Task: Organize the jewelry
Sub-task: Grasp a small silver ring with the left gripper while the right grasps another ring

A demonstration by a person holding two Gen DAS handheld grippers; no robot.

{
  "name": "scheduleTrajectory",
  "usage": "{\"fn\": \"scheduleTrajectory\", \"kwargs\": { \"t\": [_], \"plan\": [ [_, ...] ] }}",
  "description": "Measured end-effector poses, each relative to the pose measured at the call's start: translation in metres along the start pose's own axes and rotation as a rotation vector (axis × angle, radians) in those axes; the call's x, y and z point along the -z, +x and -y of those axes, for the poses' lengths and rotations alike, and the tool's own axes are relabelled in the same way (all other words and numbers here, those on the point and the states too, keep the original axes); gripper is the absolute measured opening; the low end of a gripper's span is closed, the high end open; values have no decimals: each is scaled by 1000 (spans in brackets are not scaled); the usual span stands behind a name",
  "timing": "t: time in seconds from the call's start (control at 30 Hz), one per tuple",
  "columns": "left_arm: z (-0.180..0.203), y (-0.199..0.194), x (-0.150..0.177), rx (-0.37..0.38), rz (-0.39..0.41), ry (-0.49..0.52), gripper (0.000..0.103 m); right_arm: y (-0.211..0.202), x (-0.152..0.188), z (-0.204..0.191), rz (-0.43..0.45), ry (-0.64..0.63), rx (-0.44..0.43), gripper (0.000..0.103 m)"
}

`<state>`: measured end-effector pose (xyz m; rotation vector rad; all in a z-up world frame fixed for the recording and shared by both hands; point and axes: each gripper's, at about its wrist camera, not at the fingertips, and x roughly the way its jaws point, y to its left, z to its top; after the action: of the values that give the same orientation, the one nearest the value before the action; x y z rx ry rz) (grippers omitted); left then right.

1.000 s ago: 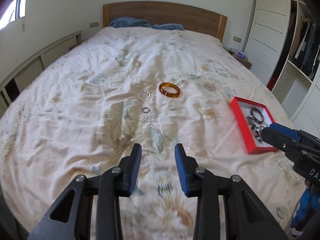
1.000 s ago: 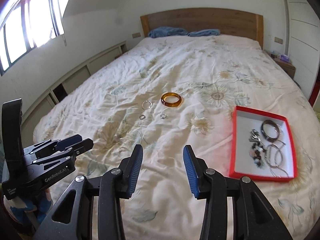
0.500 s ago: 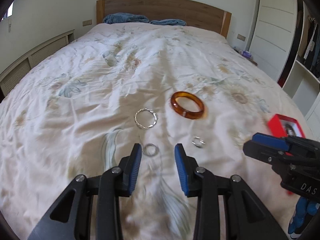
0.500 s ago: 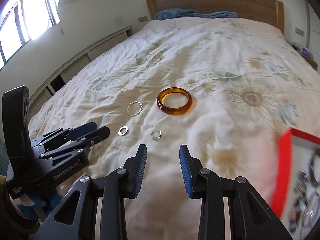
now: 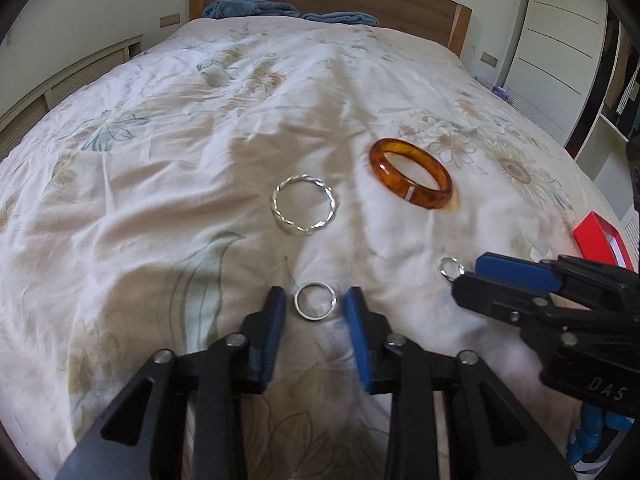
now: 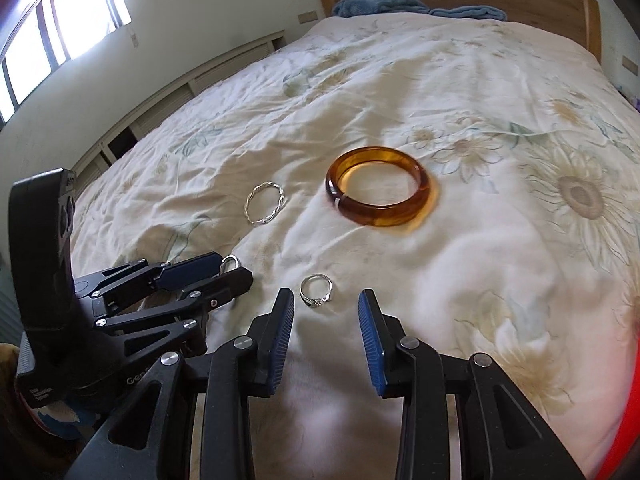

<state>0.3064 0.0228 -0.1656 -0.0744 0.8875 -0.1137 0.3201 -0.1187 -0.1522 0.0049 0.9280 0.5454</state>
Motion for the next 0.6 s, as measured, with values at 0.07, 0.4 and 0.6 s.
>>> {"fn": "scheduleTrajectory", "kwargs": {
  "t": [0.07,0.4,0.6],
  "plan": [
    [-3,0,0,8,3,-12,20,5,-1,-1,-6,-12,1,34],
    [-11,1,2,44,14,-47,19,21,-6,-3,-37,-57,3,19],
    [-7,-10,0,58,26,-36,19,5,-6,-5,-18,-35,1,19]
  ]
}}
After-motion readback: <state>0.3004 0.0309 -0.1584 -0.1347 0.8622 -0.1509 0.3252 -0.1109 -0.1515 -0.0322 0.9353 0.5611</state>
